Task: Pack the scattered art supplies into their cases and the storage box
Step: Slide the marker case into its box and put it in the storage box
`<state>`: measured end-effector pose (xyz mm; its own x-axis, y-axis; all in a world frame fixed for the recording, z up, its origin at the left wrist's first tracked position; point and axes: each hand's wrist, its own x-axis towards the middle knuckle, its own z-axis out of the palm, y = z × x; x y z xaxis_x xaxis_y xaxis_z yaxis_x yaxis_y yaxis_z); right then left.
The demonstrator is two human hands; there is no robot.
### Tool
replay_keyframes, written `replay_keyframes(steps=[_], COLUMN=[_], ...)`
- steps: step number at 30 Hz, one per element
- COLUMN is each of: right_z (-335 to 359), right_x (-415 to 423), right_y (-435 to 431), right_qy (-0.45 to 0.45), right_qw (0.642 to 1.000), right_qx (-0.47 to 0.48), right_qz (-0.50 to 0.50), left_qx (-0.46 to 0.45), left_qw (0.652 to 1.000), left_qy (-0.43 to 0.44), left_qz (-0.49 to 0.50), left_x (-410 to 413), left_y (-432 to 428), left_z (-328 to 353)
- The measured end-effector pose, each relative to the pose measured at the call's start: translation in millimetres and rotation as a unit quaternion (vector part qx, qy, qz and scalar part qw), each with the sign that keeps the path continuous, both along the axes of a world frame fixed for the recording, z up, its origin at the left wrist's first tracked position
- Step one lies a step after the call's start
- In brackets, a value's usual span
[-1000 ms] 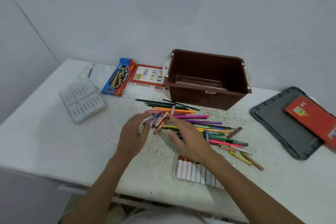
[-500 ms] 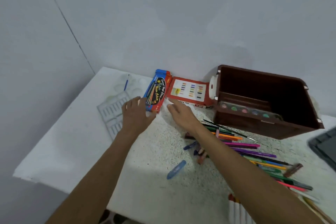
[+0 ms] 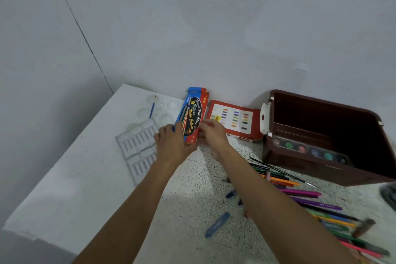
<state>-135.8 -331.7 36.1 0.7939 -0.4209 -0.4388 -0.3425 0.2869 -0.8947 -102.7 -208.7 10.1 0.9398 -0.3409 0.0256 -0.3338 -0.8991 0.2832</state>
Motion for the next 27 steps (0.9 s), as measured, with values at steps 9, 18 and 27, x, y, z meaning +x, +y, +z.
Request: replay_keyframes(steps=[9, 18, 27], right_z=[21, 64, 64], right_x=[-24, -99, -240], right_y=[-16, -24, -43], right_qy=[-0.016, -0.085, -0.086], right_qw=[0.999, 0.994, 0.996], right_qx=[0.003, -0.05, 0.007], right_qz=[0.029, 0.042, -0.009], left_qx=[-0.237, -0.279, -0.24], left_qw=[0.966, 0.953, 0.943], left_qy=[0.105, 0.068, 0.031], left_qz=[-0.006, -0.096, -0.229], left_x=[-24, -111, -207], left_y=[7, 36, 60], left_z=[22, 13, 14])
